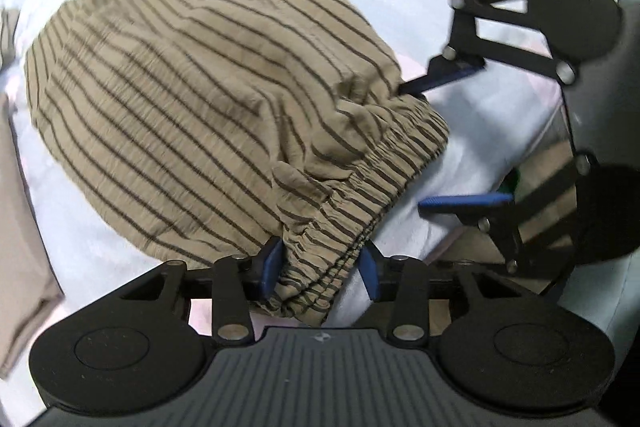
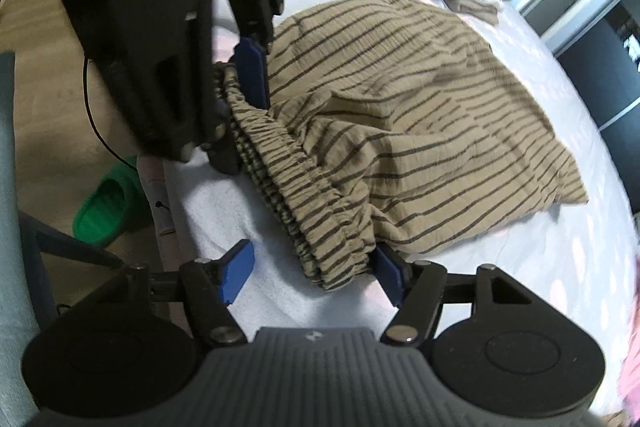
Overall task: Fold clothes
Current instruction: 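Grasp the elastic leg cuff with the left gripper while the right gripper grasps the other cuff, then lift the cuffs with both grippers, raising the pant legs off the bed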
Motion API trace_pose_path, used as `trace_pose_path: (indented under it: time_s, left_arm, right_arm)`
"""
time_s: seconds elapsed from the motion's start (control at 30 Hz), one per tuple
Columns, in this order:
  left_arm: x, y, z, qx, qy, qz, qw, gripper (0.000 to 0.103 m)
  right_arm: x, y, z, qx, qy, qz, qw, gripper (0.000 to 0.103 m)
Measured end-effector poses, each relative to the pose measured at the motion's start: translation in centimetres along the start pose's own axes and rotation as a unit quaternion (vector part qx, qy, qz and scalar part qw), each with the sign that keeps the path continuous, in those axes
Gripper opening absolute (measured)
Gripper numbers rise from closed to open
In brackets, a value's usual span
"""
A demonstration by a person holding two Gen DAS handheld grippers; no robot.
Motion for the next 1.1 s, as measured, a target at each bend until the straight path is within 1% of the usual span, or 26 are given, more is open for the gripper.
trace_pose_path:
  time_s: [0.07,0.13,0.23,0.3,0.43,0.53,0.6,0.63,0.67,0.77,0.87,0.9,0.93,0.97,1.03,1.1]
  left_arm:
    - [-0.1,0.2,0.0,-0.008,-0.001,-0.002,1.0000,0.035]
    - [-0.2,0.5,0.0,-0.019,-0.002,-0.005,0.9998,0.030]
    - [-0.4,1.2,0.0,-0.052,-0.003,-0.020,0.9984,0.027]
    - [-0.6,1.6,-0.3,-0.077,-0.003,-0.031,0.9965,0.023]
    - [-0.8,2.1,-0.9,-0.123,-0.003,-0.053,0.9910,0.021]
    - [-0.7,3.1,-0.9,-0.143,-0.001,-0.065,0.9876,0.021]
    - [-0.4,3.6,-0.7,-0.149,0.000,-0.069,0.9864,0.021]
    - [-0.2,4.1,-0.3,-0.151,0.001,-0.071,0.9859,0.020]
    - [0.0,4.1,0.3,-0.152,0.001,-0.073,0.9857,0.020]
    - [0.0,3.6,0.5,-0.152,0.002,-0.075,0.9856,0.019]
    - [-0.1,3.5,0.2,-0.153,0.001,-0.074,0.9854,0.019]
    - [-0.1,3.4,0.2,-0.150,0.000,-0.073,0.9860,0.019]
    - [-0.2,3.2,0.3,-0.145,-0.001,-0.069,0.9870,0.019]
    - [-0.3,3.0,0.4,-0.137,-0.004,-0.065,0.9883,0.020]
    - [-0.7,2.4,0.5,-0.115,-0.013,-0.054,0.9918,0.022]
    - [-1.5,1.7,0.5,-0.080,-0.030,-0.033,0.9958,0.023]
  right_arm:
    - [-0.4,0.3,0.1,-0.017,-0.004,-0.014,1.000,0.068]
    - [-0.9,0.4,0.1,-0.037,-0.011,-0.034,0.999,0.068]
    - [-1.6,0.7,0.3,-0.066,-0.032,-0.059,0.996,0.068]
    - [-2.1,0.9,0.5,-0.084,-0.049,-0.070,0.993,0.068]
    - [-3.0,2.1,0.8,-0.129,-0.082,-0.084,0.985,0.068]
    - [-2.3,3.1,0.6,-0.172,-0.080,-0.085,0.978,0.067]
    - [-1.5,3.5,0.3,-0.194,-0.070,-0.091,0.974,0.059]
    - [-1.1,3.7,0.1,-0.204,-0.063,-0.095,0.972,0.052]
    - [-0.8,3.9,0.0,-0.214,-0.059,-0.100,0.970,0.050]
    - [-0.2,4.5,-0.2,-0.246,-0.061,-0.122,0.960,0.050]
    - [0.5,5.2,-0.3,-0.279,-0.060,-0.150,0.947,0.050]
    - [0.7,5.2,-0.3,-0.280,-0.059,-0.155,0.945,0.049]
    - [0.8,5.1,-0.1,-0.276,-0.057,-0.156,0.947,0.045]
    - [0.9,5.0,0.0,-0.271,-0.054,-0.157,0.948,0.036]
    - [1.0,4.7,0.3,-0.257,-0.051,-0.154,0.953,0.029]
    - [0.5,3.8,0.7,-0.222,-0.054,-0.140,0.963,0.027]
Point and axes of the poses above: each gripper's, at about its wrist camera, not at the fingertips, and x roughly the way its jaws point, y to its left, z to its top, the point moved 6 cm from there along x, roughly the way its jaws point
